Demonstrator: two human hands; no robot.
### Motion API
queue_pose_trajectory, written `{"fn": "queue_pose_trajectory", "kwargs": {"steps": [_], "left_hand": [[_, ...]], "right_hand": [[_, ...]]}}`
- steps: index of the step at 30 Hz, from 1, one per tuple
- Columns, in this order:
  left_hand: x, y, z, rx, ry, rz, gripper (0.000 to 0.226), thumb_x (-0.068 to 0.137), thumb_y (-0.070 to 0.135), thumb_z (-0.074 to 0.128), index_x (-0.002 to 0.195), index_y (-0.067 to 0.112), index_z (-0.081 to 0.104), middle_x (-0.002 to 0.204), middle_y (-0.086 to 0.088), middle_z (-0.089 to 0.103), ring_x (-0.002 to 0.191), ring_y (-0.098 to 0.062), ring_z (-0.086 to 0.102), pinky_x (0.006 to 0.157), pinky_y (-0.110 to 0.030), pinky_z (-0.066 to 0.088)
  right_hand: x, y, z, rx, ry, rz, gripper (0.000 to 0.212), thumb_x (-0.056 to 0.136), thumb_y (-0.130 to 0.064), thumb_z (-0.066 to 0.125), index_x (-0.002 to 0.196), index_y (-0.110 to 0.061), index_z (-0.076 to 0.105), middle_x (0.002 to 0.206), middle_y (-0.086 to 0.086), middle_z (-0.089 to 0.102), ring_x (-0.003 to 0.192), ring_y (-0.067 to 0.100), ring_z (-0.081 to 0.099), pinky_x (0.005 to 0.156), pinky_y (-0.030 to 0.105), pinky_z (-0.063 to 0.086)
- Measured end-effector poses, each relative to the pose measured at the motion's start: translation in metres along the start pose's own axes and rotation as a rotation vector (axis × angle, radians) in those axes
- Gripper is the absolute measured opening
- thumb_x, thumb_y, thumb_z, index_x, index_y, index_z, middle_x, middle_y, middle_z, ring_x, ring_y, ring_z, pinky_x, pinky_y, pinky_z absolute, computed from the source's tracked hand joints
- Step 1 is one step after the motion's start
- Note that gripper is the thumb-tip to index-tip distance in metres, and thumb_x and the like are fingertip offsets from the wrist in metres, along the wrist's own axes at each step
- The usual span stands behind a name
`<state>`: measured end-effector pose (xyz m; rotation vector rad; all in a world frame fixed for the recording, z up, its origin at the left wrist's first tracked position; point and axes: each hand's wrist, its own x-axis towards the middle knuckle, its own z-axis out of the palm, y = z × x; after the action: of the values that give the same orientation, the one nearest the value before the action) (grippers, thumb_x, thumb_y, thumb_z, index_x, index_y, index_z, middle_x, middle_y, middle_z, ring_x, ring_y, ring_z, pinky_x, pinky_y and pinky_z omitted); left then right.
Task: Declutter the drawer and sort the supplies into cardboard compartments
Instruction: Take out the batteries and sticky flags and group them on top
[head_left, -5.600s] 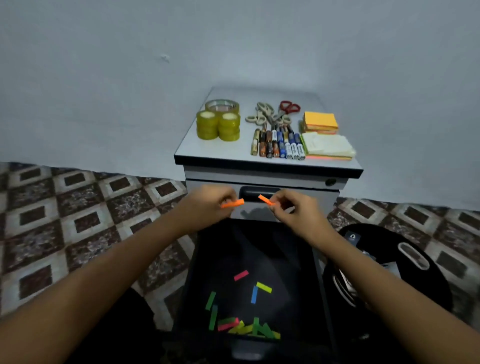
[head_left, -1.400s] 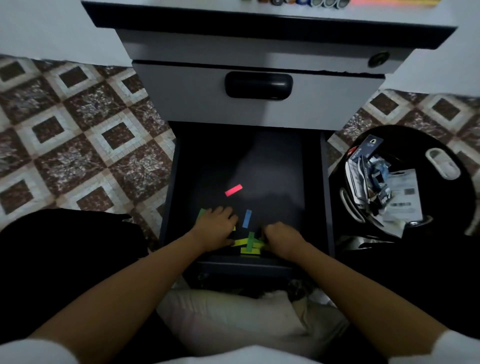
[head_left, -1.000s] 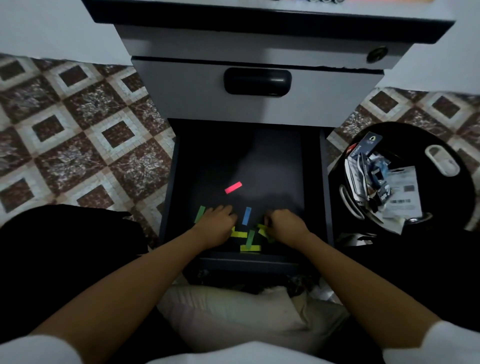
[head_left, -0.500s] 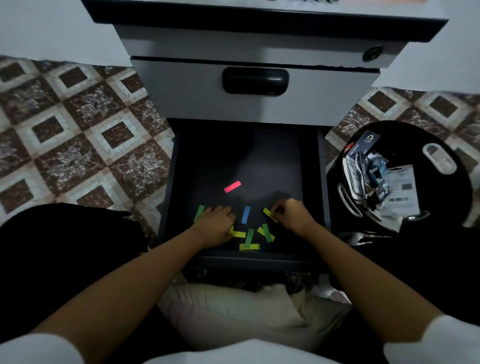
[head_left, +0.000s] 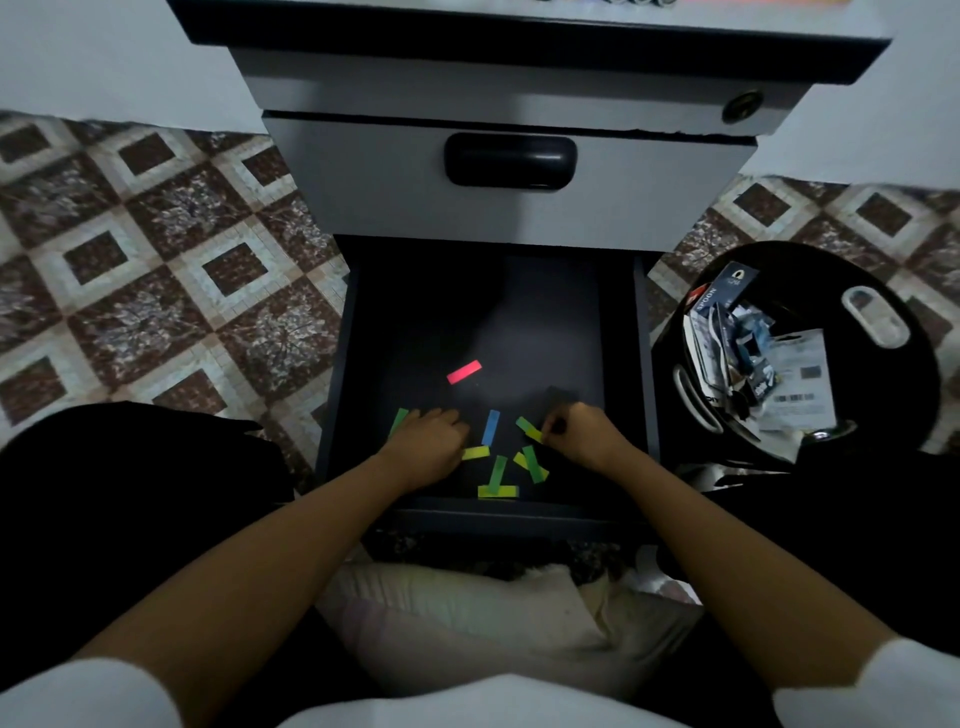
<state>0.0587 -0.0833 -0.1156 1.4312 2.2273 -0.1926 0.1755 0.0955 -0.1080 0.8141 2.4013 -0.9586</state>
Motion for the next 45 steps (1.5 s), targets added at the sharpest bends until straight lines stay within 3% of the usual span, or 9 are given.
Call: {"fn": "queue_pose_trajectory", "kwargs": {"steps": [5, 10, 15, 25, 32, 40, 45], "left_hand": [[-0.001, -0.001, 0.001, 0.045, 0.021, -0.010, 0.029, 0.097, 0.024, 0.038, 0.117, 0.008, 0.052, 0.123, -0.011, 0.050, 0.116, -0.027, 0.047, 0.095, -0.037, 0.035], [-0.003, -0.001, -0.001, 0.119, -0.011, 0.019, 0.041, 0.093, 0.039, 0.047, 0.123, 0.011, 0.048, 0.128, -0.010, 0.048, 0.120, -0.027, 0.044, 0.098, -0.037, 0.034], [-0.002, 0.002, -0.002, 0.140, -0.019, 0.029, 0.035, 0.094, 0.031, 0.045, 0.121, 0.009, 0.050, 0.126, -0.011, 0.051, 0.119, -0.028, 0.046, 0.097, -0.037, 0.034], [-0.007, -0.006, -0.007, 0.115, -0.004, -0.009, 0.034, 0.090, 0.034, 0.049, 0.117, 0.014, 0.051, 0.125, -0.007, 0.050, 0.118, -0.025, 0.046, 0.096, -0.036, 0.033], [-0.010, -0.012, -0.007, 0.175, -0.035, -0.021, 0.041, 0.090, 0.035, 0.049, 0.125, 0.013, 0.048, 0.132, -0.008, 0.047, 0.122, -0.026, 0.044, 0.098, -0.037, 0.033], [-0.007, -0.008, -0.002, 0.207, -0.002, 0.001, 0.036, 0.092, 0.030, 0.045, 0.121, 0.010, 0.051, 0.128, -0.010, 0.050, 0.120, -0.027, 0.046, 0.095, -0.035, 0.033], [-0.004, -0.006, 0.000, 0.210, -0.041, 0.001, 0.040, 0.090, 0.031, 0.048, 0.122, 0.008, 0.051, 0.128, -0.011, 0.050, 0.120, -0.027, 0.047, 0.099, -0.037, 0.032]], "right_hand": [[-0.003, -0.006, 0.004, 0.035, -0.066, -0.061, 0.013, 0.088, -0.011, 0.058, 0.095, -0.005, 0.068, 0.101, 0.010, 0.067, 0.095, 0.019, 0.062, 0.078, 0.024, 0.045], [-0.010, -0.007, 0.016, -0.124, -0.123, -0.184, 0.015, 0.089, -0.014, 0.058, 0.098, -0.007, 0.068, 0.106, 0.010, 0.067, 0.098, 0.021, 0.062, 0.089, 0.028, 0.048], [-0.009, -0.004, 0.020, -0.189, -0.076, -0.169, 0.016, 0.090, -0.016, 0.054, 0.099, -0.007, 0.065, 0.105, 0.013, 0.066, 0.096, 0.025, 0.062, 0.084, 0.034, 0.050], [-0.008, 0.008, 0.005, -0.279, 0.047, -0.016, 0.020, 0.091, -0.016, 0.047, 0.097, -0.005, 0.063, 0.098, 0.015, 0.066, 0.087, 0.033, 0.062, 0.072, 0.037, 0.051], [-0.009, -0.005, 0.011, -0.091, -0.075, -0.112, 0.015, 0.088, -0.012, 0.059, 0.100, -0.006, 0.066, 0.106, 0.012, 0.066, 0.098, 0.024, 0.062, 0.086, 0.032, 0.050], [-0.016, -0.016, 0.023, -0.443, -0.073, -0.182, 0.035, 0.089, -0.031, 0.058, 0.114, -0.007, 0.052, 0.119, 0.013, 0.057, 0.105, 0.030, 0.057, 0.084, 0.036, 0.047], [-0.014, -0.020, 0.025, -0.489, -0.068, -0.199, 0.032, 0.091, -0.031, 0.055, 0.112, -0.007, 0.054, 0.119, 0.012, 0.055, 0.106, 0.030, 0.057, 0.084, 0.037, 0.047]]}}
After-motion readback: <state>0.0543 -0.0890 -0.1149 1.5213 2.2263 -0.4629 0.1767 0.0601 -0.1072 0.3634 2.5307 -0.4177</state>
